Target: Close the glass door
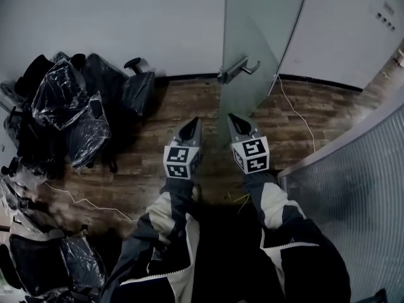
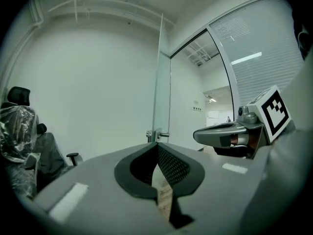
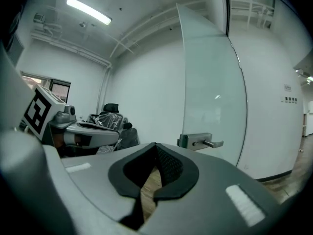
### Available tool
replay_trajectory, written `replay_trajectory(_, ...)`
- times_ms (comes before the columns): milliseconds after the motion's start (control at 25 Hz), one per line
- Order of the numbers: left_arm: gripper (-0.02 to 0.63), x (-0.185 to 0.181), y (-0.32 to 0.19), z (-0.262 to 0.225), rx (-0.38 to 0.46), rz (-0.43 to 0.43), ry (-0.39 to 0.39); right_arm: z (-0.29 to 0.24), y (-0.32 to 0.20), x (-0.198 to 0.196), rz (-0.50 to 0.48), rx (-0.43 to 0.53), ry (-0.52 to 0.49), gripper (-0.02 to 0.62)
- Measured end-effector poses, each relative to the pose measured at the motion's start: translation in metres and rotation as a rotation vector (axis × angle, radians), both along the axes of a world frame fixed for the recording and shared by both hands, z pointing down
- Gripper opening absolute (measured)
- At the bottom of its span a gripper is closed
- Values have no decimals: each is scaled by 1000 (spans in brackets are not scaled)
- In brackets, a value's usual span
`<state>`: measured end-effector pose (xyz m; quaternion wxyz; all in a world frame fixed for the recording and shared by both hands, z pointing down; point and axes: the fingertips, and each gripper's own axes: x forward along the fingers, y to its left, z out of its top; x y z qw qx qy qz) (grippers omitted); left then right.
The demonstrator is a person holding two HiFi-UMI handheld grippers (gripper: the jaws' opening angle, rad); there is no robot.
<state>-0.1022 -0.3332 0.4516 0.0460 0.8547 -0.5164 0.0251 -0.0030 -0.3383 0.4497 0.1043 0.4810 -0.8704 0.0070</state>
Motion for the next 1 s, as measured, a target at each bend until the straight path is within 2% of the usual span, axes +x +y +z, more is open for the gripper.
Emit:
replay_trajectory(200, 0, -2, -75, 5, 12, 122, -6, 10, -63, -5, 112, 5, -2, 5)
replay_trajectory(480, 0, -4, -165, -7, 41, 307, -24, -7, -140, -5, 303, 41, 0, 5)
replay_trajectory(720, 0, 16, -200, -8, 50, 435, -19, -5, -161, 6, 421, 34, 19, 5)
replay_trajectory(920, 0, 39, -207, -7, 31, 524, -16, -10, -166, 14, 484, 32, 40, 7)
replay_trajectory(960, 0, 41, -209, -7, 33, 534, -16, -12, -167, 15, 494, 36, 43, 25)
replay_trajectory(1000, 0, 43, -210, -7, 34, 540, -11, -14, -169, 16, 504, 40, 44, 109)
